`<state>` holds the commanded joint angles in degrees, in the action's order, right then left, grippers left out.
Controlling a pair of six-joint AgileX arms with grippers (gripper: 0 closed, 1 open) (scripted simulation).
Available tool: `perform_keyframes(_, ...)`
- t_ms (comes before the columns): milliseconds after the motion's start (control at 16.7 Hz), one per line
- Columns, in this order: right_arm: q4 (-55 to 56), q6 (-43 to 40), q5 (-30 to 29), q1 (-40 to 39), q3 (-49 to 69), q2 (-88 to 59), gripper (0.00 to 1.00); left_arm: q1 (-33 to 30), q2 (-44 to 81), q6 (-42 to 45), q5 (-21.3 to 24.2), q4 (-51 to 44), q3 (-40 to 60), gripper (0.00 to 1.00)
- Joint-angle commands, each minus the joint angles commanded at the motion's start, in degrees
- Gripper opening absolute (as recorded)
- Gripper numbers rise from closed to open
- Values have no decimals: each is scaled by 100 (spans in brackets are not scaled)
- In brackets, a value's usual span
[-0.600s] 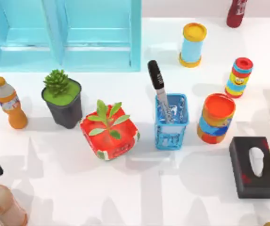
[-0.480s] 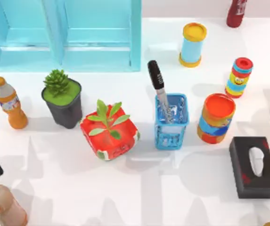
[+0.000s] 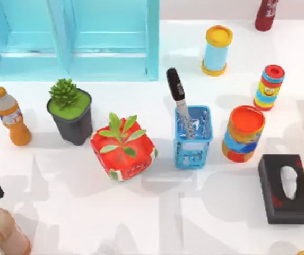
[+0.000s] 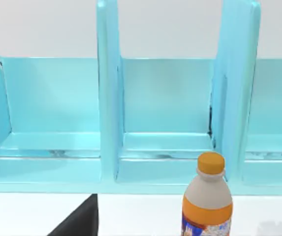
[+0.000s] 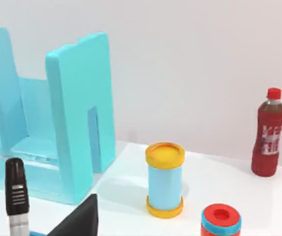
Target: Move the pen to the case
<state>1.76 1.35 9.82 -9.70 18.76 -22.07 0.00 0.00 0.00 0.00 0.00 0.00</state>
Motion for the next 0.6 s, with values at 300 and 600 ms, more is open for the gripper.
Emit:
perform_keyframes(300,271,-76,836,-788,1555,-2949,100,0,0,0,0,0,0,100)
perform_keyframes(600,596,-353,1404,-1265,2272,-5476,100,0,0,0,0,0,0,100)
